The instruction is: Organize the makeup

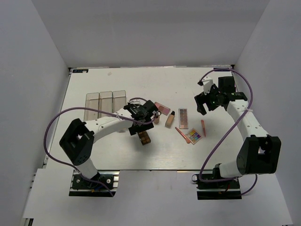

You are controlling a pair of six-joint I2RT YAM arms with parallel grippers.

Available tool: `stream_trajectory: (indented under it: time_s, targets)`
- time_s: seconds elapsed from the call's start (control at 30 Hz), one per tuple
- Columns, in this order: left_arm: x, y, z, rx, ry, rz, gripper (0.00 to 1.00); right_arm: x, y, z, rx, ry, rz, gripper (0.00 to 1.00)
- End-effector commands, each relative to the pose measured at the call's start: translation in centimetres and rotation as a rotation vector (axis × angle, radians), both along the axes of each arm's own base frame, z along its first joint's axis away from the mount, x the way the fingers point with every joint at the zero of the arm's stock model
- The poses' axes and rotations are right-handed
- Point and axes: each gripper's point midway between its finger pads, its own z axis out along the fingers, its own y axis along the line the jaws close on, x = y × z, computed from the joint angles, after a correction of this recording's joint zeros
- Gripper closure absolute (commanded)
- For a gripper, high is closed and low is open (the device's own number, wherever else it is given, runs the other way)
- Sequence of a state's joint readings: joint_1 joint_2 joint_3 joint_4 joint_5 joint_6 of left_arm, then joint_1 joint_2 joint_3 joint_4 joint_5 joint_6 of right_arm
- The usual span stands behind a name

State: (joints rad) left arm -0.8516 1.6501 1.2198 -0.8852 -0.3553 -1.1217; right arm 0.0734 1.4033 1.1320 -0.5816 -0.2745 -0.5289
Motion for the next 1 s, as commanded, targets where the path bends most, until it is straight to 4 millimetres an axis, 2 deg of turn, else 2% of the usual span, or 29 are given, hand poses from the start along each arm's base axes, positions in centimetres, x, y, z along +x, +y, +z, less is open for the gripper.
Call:
stream_trajectory:
  time_s: [0.0,0.17,0.2,0.27,0.63,0.87,0.97]
  targets:
    - [1.8,0.6,-0.1,0.008,-0.059,0.102,0.2,0.8,0.9,0.9,0.053,-0.018,0.005,0.11]
    - [3.0,-0.4,-1.1,0.004,-0.081,0.087,0.16,0.9,0.9,0.8,0.061,-0.014,-0.008,0.11]
    - [2.9,-0.3,-2.2,0.031,-0.06,0.084,0.15,0.9,0.8,0.9,0.061,-0.015,-0.013,0.11]
    - [2.9,-0.3,-2.9,0.05,-0.041,0.08,0.14,0.9,0.8,0.9,0.061,-0.015,-0.017,0.11]
    - [3.6,-0.6,-6.0,0.066,0.011,0.034,0.14,0.7,0.5,0.3,0.05,-0.008,-0.037,0.11]
    - [1.5,0.3,-8.3,0.074,0.083,0.018,0.25,0.9,0.3,0.3,0.049,-0.014,-0.047,0.11]
    - [0.5,0.8,-9.0,0.069,0.106,0.016,0.38,0.8,0.3,0.2,0.047,-0.017,-0.045,0.11]
